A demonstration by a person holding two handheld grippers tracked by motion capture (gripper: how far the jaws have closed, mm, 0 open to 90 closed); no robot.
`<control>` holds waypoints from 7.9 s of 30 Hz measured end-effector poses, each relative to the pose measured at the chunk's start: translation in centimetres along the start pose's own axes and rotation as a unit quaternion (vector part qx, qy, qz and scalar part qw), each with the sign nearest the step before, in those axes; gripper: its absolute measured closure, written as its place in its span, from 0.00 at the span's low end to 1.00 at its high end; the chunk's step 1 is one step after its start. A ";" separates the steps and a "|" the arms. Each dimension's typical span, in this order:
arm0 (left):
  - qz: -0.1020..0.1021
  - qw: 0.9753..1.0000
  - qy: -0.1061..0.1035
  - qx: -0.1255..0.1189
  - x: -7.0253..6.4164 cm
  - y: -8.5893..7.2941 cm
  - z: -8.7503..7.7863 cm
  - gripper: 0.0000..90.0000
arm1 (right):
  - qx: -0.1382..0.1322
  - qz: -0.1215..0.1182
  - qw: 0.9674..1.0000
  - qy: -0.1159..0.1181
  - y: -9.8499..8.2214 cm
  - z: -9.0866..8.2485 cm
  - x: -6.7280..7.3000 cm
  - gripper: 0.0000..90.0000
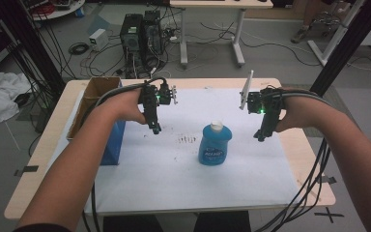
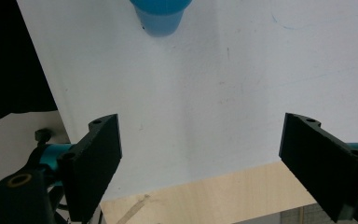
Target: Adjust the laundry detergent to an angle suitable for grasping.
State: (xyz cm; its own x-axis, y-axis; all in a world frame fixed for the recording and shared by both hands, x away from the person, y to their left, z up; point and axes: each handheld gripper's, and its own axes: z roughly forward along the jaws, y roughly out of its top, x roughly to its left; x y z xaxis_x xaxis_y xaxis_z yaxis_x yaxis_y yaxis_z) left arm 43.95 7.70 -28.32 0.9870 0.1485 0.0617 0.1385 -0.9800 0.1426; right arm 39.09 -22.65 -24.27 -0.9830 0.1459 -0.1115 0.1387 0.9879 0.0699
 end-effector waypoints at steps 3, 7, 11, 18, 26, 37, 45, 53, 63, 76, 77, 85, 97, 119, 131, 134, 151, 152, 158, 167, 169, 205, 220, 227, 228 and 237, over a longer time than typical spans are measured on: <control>0.001 1.000 0.005 -0.002 -0.8 -0.5 -0.5 0.02 | 0.002 0.001 1.000 0.000 0.0 0.0 0.1 0.14; 0.004 1.000 0.008 -0.002 -2.1 -1.0 -1.0 0.02 | 0.002 -0.004 1.000 0.002 0.0 0.3 0.4 0.13; 0.009 1.000 0.010 0.008 -3.3 -1.3 -1.3 0.02 | 0.005 -0.005 1.000 0.004 -0.1 0.6 0.5 0.13; 0.008 1.000 0.005 -0.011 -4.9 -1.6 -1.8 0.02 | 0.006 -0.005 1.000 0.003 -0.2 0.6 0.7 0.14; -0.008 0.998 0.004 -0.064 -5.6 -2.3 -2.0 0.02 | 0.005 -0.006 1.000 0.002 -0.1 0.7 1.0 0.13; -0.037 0.983 -0.036 -0.179 -6.1 -3.7 -1.4 0.02 | 0.003 -0.003 1.000 0.000 -0.3 0.5 1.0 0.14; -0.040 0.973 -0.034 -0.224 -6.9 -4.2 -1.1 0.02 | 0.003 -0.002 1.000 0.001 -0.4 0.6 1.0 0.14; -0.037 0.961 -0.041 -0.270 -7.3 -3.4 -0.6 0.02 | 0.002 0.002 1.000 0.000 -0.7 0.5 1.0 0.14; -0.052 0.946 -0.045 -0.316 -7.1 -2.4 0.5 0.02 | 0.003 0.003 1.000 0.002 -0.8 0.6 1.1 0.14; -0.064 0.929 -0.106 -0.348 -6.4 -1.6 2.3 0.02 | 0.007 0.007 1.000 0.003 -0.6 0.7 1.0 0.14; -0.065 0.928 -0.107 -0.350 -6.3 -1.5 2.4 0.02 | 0.005 0.007 1.000 0.004 -0.6 0.7 1.0 0.14; -0.062 0.927 -0.114 -0.350 -6.1 -0.5 2.3 0.02 | 0.005 0.004 1.000 0.004 -0.6 0.8 0.9 0.13; -0.049 0.939 -0.109 -0.323 -5.6 2.9 1.8 0.02 | 0.005 0.004 1.000 0.005 -0.5 1.0 0.8 0.14; -0.018 0.949 -0.105 -0.295 -5.5 7.5 2.3 0.02 | -0.002 0.015 1.000 0.009 -2.3 1.5 0.8 0.14; -0.008 0.955 -0.098 -0.279 -5.4 8.9 3.0 0.02 | -0.004 0.027 1.000 0.011 -3.5 1.7 0.9 0.13; -0.005 0.957 -0.092 -0.275 -5.3 9.2 3.2 0.02 | -0.004 0.029 1.000 0.011 -3.6 1.8 0.8 0.14; 0.001 0.961 -0.087 -0.262 -5.9 10.5 4.1 0.03 | -0.002 0.030 0.999 0.013 -3.4 2.1 0.5 0.14; 0.000 0.964 -0.082 -0.255 -6.1 11.0 4.4 0.03 | -0.003 0.029 0.999 0.015 -3.3 2.2 0.5 0.14; 0.003 0.966 -0.073 -0.248 -5.9 11.2 4.6 0.11 | -0.002 0.030 0.999 0.015 -3.5 2.3 0.5 0.14; 0.006 0.970 -0.067 -0.233 -6.1 11.4 5.0 0.16 | -0.002 0.035 0.999 0.016 -3.6 2.3 0.5 0.14; 0.006 0.970 -0.067 -0.233 -6.1 11.4 5.0 0.16 | -0.003 0.034 0.999 0.016 -3.6 2.3 0.5 0.14; 0.033 0.976 -0.041 -0.213 -6.9 11.4 4.8 0.43 | 0.000 0.033 0.999 0.017 -3.4 2.6 0.4 0.14; 0.043 0.974 -0.038 -0.220 -6.9 10.5 2.6 0.43 | -0.001 0.035 0.999 0.018 -3.2 2.4 0.6 0.14; 0.063 0.970 -0.049 -0.228 -6.7 9.5 1.4 0.43 | -0.002 0.032 0.999 0.016 -3.0 2.3 0.6 0.14; 0.061 0.969 -0.054 -0.233 -6.6 9.4 1.4 0.43 | -0.001 0.032 0.999 0.016 -3.0 2.3 0.6 0.14; 0.082 0.965 -0.076 -0.239 -6.2 8.4 1.0 0.43 | -0.003 0.030 0.999 0.014 -3.0 2.2 0.6 0.14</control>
State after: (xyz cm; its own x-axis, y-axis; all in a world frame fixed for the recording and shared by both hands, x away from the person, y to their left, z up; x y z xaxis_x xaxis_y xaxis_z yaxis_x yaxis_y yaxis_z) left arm 39.08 -1.61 -28.52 0.9980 -0.0604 -0.0180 -0.0385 -0.8110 0.5838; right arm 38.30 -25.37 -26.69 -0.9761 0.2026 -0.0789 0.1962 0.9771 0.0818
